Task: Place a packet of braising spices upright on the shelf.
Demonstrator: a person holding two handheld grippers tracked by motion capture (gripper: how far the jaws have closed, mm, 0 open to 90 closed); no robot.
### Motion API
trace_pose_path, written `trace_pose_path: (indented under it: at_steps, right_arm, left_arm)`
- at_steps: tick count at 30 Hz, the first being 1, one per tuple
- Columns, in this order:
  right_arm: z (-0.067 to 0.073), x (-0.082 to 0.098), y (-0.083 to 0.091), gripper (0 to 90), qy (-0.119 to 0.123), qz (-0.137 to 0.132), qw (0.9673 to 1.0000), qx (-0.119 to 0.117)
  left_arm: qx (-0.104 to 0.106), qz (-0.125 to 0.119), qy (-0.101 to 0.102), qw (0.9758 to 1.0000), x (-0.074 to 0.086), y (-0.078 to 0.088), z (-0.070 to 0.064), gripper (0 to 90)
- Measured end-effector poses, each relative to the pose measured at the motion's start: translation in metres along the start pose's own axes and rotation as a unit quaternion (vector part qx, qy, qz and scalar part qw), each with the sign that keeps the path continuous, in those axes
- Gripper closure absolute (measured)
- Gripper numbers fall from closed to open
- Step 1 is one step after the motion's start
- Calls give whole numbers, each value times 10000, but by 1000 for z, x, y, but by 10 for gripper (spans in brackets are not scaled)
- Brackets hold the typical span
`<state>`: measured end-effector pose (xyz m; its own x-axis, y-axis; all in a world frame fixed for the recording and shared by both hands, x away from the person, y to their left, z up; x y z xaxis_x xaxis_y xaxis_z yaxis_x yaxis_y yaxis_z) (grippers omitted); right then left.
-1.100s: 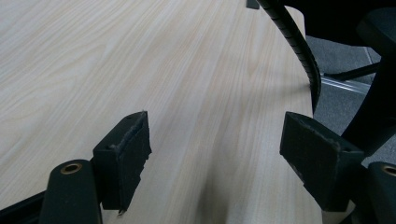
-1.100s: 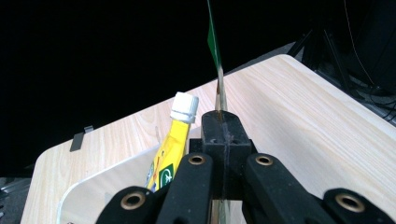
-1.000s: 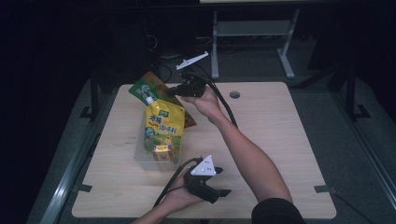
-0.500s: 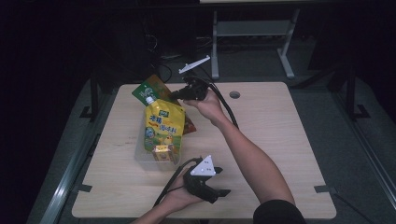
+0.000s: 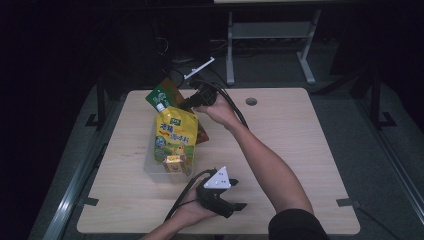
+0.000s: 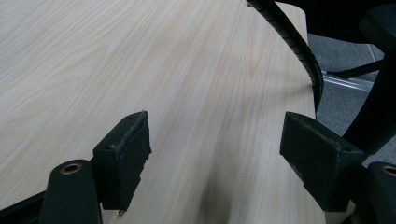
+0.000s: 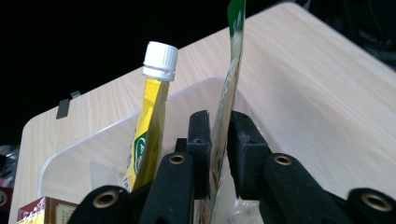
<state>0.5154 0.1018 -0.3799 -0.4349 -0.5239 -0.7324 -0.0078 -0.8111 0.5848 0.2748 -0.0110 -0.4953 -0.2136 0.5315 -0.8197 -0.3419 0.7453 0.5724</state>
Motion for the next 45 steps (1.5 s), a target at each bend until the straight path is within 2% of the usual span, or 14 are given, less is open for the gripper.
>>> trace_pose_path:
  at_steps: [4,7,8,10,15,19,26,30,33,36,38,41,43,45]
  right_arm:
    - [-4,1,-9,761,-144,153,9998,-49]
    - [-8,2,-14,836,-138,254,9996,-50]
    - [-7,3,-15,879,-222,247,9994,-95]
    - [-8,3,-14,892,-181,229,9996,0]
    - [0,0,-10,898,-241,-81,9996,-146]
    - [1,-6,-10,898,-119,-456,9989,-50]
    - [-1,-12,-13,899,-535,-1348,9888,-358]
    - [-4,-7,-22,899,-624,-1564,9850,-370]
    - [-6,-2,-25,898,-655,-1535,9853,-375]
    - [-9,4,-26,895,-579,-1349,9890,-185]
    - [-8,5,-24,887,-502,-1274,9904,-162]
    - [-8,6,-23,852,-317,-976,9947,54]
    - [-6,4,-24,767,-269,-725,9970,42]
    - [-6,2,-24,762,-230,-570,9981,37]
  left_arm:
    - [-17,-20,15,10000,0,0,1,238]
    - [-26,7,1,10000,0,1,1,238]
    - [-29,7,1,10000,0,1,1,238]
    - [-32,17,-4,10000,1,1,1,238]
    - [-26,12,-26,10000,1,1,-1,239]
    - [-35,-14,-23,10000,0,-1,-2,238]
    - [1,27,-104,9999,2,-2,-5,239]
    - [23,45,-111,9999,2,-2,-6,239]
    - [10,85,-124,9999,4,-3,-7,239]
    - [20,112,-153,9998,5,-4,-7,239]
    - [20,92,-155,9998,4,-4,-7,240]
    - [34,112,-126,9999,5,-5,-8,240]
    - [37,130,-145,9998,5,-5,-8,240]
    - [45,152,-164,9997,5,-5,-9,239]
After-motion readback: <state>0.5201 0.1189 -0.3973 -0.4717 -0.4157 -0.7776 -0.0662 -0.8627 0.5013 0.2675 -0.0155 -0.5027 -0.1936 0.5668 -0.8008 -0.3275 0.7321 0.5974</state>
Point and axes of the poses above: each handheld gripper's, and its own axes: y roughly backward along the jaws, x roughly out of its underside, z roughly to its left, the point moved 10 cm from there along -y, roughly forward along the jaws, and after that the axes turned 11 degrees about -x, right-handed, at the moved point
